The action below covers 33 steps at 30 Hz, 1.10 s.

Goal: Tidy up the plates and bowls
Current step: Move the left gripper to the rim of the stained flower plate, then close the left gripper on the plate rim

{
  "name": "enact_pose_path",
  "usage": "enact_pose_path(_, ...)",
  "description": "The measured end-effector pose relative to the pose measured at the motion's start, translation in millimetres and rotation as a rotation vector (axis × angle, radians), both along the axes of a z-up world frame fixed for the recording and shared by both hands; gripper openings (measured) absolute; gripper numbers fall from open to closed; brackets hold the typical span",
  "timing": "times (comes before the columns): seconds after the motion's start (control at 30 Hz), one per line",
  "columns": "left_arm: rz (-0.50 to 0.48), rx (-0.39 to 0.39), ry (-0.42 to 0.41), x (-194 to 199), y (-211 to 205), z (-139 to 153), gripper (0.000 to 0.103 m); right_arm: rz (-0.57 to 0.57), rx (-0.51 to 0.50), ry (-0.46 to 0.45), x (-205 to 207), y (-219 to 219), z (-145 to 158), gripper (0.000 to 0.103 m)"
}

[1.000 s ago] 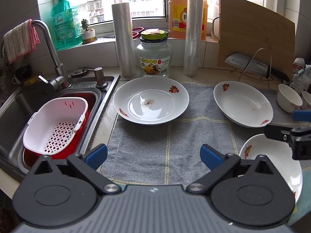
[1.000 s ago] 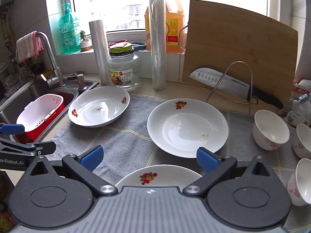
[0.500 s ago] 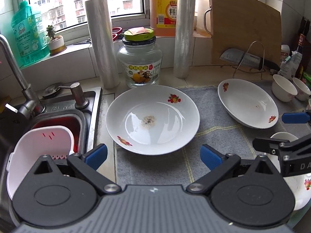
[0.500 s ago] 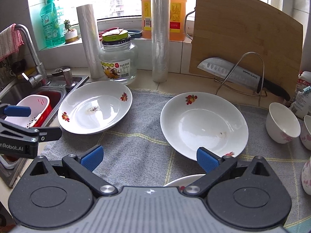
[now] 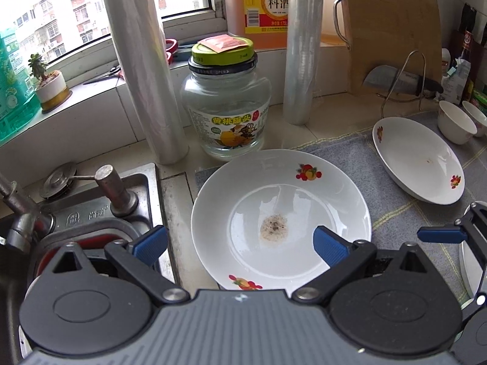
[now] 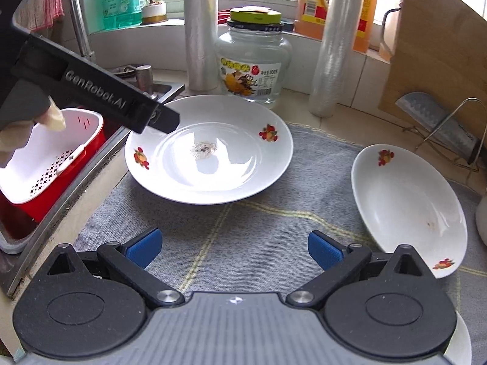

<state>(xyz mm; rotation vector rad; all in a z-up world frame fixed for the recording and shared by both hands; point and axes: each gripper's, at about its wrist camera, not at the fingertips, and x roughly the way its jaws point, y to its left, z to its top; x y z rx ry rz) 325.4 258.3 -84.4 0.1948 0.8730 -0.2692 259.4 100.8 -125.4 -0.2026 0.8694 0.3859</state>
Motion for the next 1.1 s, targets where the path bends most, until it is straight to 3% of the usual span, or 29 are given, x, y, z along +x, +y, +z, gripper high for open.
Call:
enact_pose_path(0.37, -0.104, -0.060, 0.098, 51.7, 6.7, -16.8, 0.101, 0.042, 0.007, 0.044, 19.7, 23.2, -28.3, 0.103)
enact_pose_path(0.87, -0.179, -0.119, 0.191, 101.1, -2.8, -30.9, 0.100, 0.052, 0.013, -0.002, 18.8, 24.4, -34.0, 0.103)
enact_pose_path(1.1, -0.222, -0.142, 0.254, 118.4, -6.2, -36.2, 0.092, 0.070, 0.024, -0.023, 28.5, 25.9, -35.6, 0.103)
